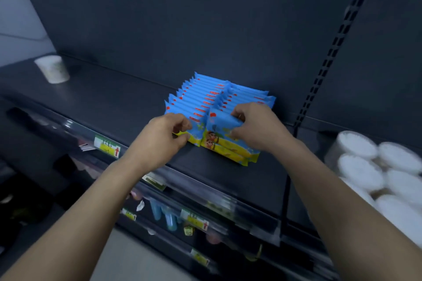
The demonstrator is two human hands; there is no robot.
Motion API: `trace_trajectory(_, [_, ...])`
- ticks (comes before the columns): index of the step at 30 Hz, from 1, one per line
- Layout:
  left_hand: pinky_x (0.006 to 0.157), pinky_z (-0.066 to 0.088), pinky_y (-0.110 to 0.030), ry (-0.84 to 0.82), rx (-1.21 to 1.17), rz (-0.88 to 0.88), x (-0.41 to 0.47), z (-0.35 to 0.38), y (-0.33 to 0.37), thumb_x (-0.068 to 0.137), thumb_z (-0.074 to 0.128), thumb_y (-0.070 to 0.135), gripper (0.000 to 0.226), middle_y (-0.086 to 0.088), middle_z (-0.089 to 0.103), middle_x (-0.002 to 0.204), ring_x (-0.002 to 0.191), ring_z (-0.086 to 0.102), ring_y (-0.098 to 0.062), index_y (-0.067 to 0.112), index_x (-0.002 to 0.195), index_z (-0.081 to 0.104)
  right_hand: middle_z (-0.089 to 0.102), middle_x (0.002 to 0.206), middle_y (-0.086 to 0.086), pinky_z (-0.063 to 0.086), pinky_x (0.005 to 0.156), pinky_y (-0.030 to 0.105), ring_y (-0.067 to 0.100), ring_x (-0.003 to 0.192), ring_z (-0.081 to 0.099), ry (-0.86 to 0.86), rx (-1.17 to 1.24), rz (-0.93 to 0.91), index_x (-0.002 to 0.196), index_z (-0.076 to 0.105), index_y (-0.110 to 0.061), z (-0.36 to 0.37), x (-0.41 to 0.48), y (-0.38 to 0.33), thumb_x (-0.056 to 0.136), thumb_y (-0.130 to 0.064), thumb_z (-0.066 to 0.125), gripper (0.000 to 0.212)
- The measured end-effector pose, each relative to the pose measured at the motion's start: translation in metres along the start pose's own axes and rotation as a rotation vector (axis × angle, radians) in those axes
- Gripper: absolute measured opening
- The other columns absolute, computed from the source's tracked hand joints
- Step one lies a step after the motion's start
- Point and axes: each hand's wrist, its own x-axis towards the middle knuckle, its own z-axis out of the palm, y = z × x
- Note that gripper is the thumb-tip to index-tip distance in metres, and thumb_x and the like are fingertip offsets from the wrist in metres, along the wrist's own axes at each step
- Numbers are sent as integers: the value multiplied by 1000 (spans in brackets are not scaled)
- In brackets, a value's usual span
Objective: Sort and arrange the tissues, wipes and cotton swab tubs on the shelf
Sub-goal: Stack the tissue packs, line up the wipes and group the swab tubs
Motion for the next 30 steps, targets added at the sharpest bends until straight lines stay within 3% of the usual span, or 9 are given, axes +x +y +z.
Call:
trace_trajectory(4, [85,47,-34,-4,64,-18,5,-7,-18,82,65,8,12,-2,64,94,88,61,-19,11,93,64,60,88,1,39,65,29,22,85,54,-42,-29,-57,86,61,-17,14,22,-15,76,-14,67,12])
trace_trajectory(8, [81,40,-19,19,98,-53,7,-22,-38,83,65,7,13,2,62,96,90,58,-14,12,95,64,51,79,-5,35,65,28,19,81,47,-90,-23,-133,81,54,-20,36,42,-40,79,-12,63,13])
trace_trajectory(11, [83,40,-20,30,109,-79,13,-35,-58,83,65,8,16,0,62,98,93,58,-15,11,98,64,58,96,0,41,71,30,22,92,52,-113,-40,-144,96,61,-19,53,58,-57,80,-12,61,18])
trace_trajectory(16, [87,44,-29,-4,110,-25,34,-51,-98,82,65,9,16,-1,64,98,93,59,-17,12,98,65,63,107,6,44,75,33,28,100,57,-107,-126,-55,103,62,-15,73,78,-80,82,-14,63,21])
trace_trajectory(20, [86,45,-27,-84,72,76,57,-64,-126,82,65,9,16,0,64,96,90,59,-15,13,98,65,62,110,9,35,74,31,30,103,54,-20,-309,38,105,59,-14,87,82,-97,84,-16,60,21])
trace_trajectory(23, [87,45,-27,-169,47,177,73,-70,-140,84,64,10,16,-1,63,97,91,58,-13,13,99,65,57,118,11,38,84,35,31,110,50,3,-440,121,114,55,-13,97,82,-110,86,-15,56,28])
trace_trajectory(30, [87,46,-26,-285,-20,331,96,-71,-160,84,63,12,16,1,63,99,93,58,-12,14,100,64,50,123,13,36,91,39,33,114,45,59,-517,329,122,42,-9,107,84,-128,85,-11,56,40])
